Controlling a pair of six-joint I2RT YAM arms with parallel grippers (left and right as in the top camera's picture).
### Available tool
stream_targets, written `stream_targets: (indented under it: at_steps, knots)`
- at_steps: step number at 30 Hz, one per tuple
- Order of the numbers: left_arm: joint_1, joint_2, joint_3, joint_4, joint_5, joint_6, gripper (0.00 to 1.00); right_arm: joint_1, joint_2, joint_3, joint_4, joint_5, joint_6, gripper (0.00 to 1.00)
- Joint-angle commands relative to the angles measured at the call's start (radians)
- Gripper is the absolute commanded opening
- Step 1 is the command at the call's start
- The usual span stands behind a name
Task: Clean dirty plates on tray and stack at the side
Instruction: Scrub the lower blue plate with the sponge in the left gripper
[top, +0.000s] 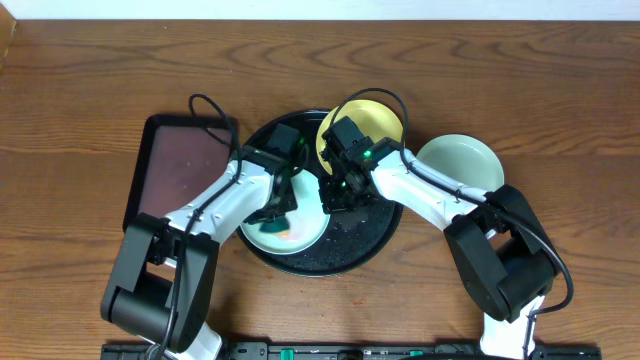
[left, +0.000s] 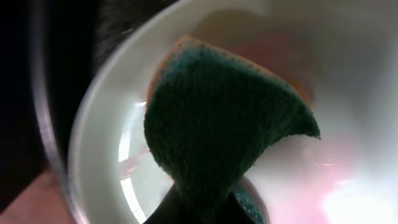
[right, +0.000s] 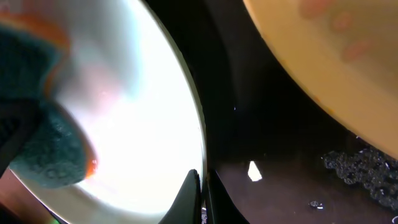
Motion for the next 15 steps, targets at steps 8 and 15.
stream_targets:
  at_steps: [8, 15]
  knots:
    - [0.015, 0.018, -0.014, -0.055, 0.277, 0.227, 0.08, -0.014, 0.006, 0.012, -0.01, 0.029, 0.004, 0.01]
    - [0.015, 0.018, -0.014, 0.147, 0.262, 0.222, 0.07, -0.014, 0.006, 0.012, -0.01, 0.028, 0.003, 0.01]
